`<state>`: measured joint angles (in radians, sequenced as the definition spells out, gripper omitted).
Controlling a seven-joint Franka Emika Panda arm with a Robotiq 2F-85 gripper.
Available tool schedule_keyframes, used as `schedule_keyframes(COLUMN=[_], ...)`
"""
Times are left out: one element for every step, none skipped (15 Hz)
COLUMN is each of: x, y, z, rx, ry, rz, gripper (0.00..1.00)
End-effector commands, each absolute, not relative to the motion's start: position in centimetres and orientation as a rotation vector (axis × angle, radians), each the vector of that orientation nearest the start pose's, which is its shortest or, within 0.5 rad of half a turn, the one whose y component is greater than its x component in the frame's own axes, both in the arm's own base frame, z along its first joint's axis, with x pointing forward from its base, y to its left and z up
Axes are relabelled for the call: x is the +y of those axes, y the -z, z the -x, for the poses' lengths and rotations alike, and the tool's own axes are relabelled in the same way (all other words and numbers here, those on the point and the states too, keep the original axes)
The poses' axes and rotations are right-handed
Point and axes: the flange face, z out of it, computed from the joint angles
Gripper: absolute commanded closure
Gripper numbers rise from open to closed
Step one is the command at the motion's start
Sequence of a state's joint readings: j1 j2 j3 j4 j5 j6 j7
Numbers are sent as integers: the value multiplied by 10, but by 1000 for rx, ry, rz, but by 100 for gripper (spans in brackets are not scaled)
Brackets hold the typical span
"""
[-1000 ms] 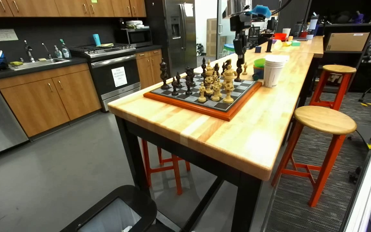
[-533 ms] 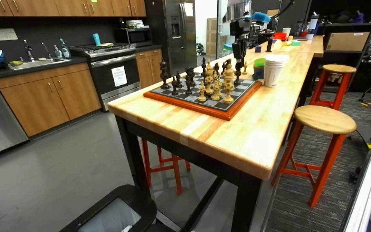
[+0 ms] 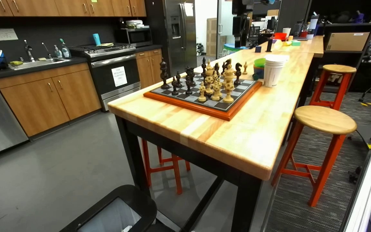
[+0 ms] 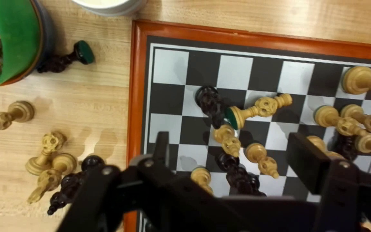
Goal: Put one black chess piece on the chessboard.
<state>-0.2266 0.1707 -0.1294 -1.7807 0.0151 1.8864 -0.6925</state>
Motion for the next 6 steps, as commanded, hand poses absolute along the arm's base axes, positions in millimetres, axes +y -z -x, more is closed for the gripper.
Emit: schedule_keyframes(x=[-194, -188, -183, -177, -189, -185], y=[-511, -526, -540, -550, -533, -545], z=[-528, -518, -510, -501, -526, -517], rx=[-479, -460, -445, -434, -463, -457], ry=[0, 32, 59, 69, 35, 51], rz=[3024, 3019, 3008, 2989, 3015, 3007], gripper=[0, 0, 0, 0, 0, 0])
